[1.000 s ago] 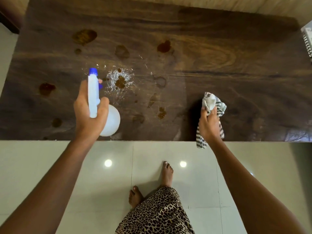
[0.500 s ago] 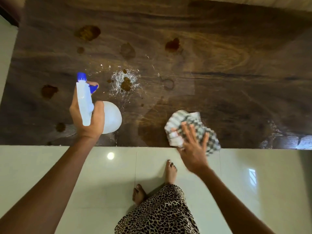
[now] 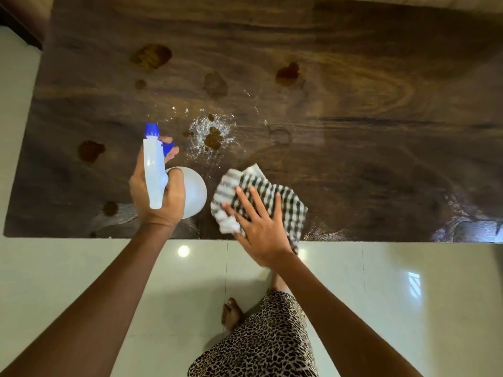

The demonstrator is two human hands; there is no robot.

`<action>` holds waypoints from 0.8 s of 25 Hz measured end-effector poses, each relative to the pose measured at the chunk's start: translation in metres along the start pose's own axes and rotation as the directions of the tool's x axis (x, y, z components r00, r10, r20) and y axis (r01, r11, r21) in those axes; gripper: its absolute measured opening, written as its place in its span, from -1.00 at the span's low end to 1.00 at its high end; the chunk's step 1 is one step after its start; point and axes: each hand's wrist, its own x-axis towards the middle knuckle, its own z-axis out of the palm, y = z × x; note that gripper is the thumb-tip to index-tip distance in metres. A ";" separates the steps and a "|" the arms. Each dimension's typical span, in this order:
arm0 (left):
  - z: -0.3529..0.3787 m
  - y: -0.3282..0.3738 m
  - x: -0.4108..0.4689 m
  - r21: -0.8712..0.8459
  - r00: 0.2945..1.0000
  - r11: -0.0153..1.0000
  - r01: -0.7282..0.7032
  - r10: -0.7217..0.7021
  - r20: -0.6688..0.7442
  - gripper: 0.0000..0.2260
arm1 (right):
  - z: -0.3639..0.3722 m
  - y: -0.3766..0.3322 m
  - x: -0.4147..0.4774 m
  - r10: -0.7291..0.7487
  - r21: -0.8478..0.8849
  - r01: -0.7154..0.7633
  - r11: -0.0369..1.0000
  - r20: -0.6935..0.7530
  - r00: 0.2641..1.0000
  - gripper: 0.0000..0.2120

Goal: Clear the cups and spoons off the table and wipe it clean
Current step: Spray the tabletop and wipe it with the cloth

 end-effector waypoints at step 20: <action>-0.008 0.008 -0.005 0.169 0.994 0.983 0.066 -0.079 0.071 -0.66 | -0.012 0.081 -0.017 -0.085 -0.011 0.086 0.996 0.074 0.994 -0.40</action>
